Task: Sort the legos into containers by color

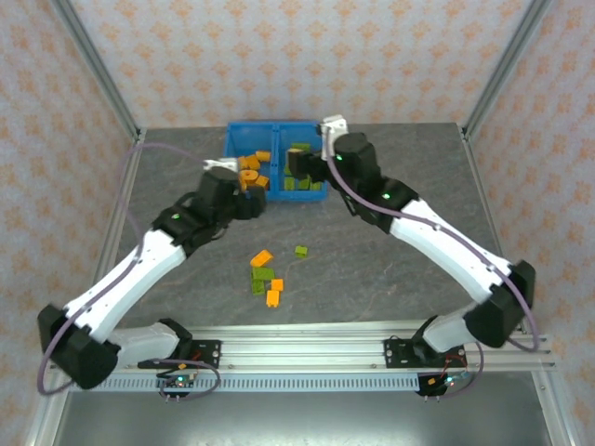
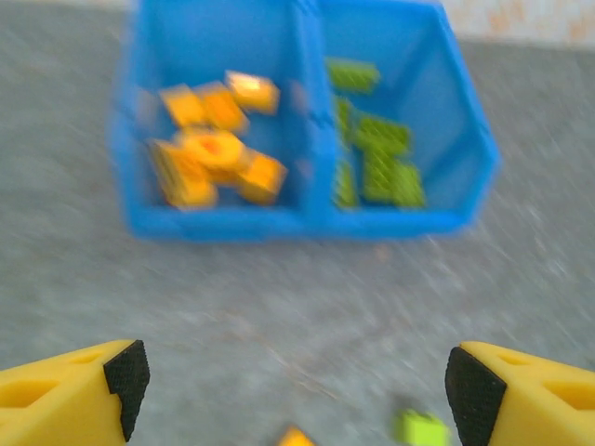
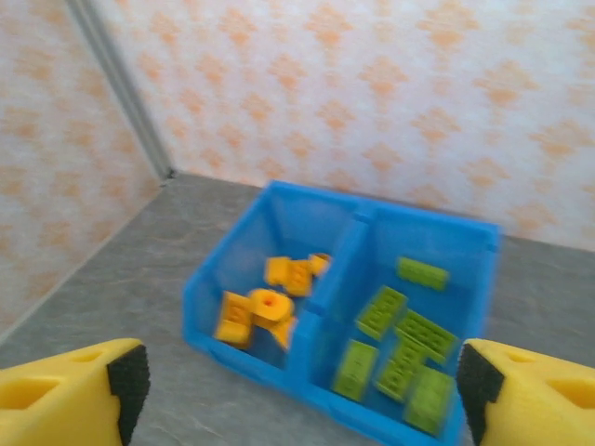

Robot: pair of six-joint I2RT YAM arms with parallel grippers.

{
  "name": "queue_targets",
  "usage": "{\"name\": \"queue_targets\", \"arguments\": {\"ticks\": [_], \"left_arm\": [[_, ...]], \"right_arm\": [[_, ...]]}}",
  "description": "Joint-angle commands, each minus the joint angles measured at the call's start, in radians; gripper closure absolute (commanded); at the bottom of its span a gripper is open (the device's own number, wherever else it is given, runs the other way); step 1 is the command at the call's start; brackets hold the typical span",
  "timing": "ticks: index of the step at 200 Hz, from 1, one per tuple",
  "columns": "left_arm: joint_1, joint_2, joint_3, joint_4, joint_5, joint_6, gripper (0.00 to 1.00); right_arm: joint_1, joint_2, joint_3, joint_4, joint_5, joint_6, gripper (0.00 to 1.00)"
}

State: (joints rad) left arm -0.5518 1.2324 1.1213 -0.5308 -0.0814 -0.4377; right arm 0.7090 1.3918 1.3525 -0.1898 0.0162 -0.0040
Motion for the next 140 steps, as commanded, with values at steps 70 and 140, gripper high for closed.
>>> {"name": "queue_targets", "arguments": {"ticks": [70, 140], "left_arm": [[-0.199, 0.589, 0.219, -0.132, 0.147, -0.102, 0.16], [-0.200, 0.659, 0.156, -0.041, 0.232, -0.114, 0.33]], "right_arm": [[-0.100, -0.255, -0.308, -0.197, -0.181, -0.033, 0.01], [-0.099, -0.292, -0.346, -0.223, -0.081, -0.055, 0.01]]}}
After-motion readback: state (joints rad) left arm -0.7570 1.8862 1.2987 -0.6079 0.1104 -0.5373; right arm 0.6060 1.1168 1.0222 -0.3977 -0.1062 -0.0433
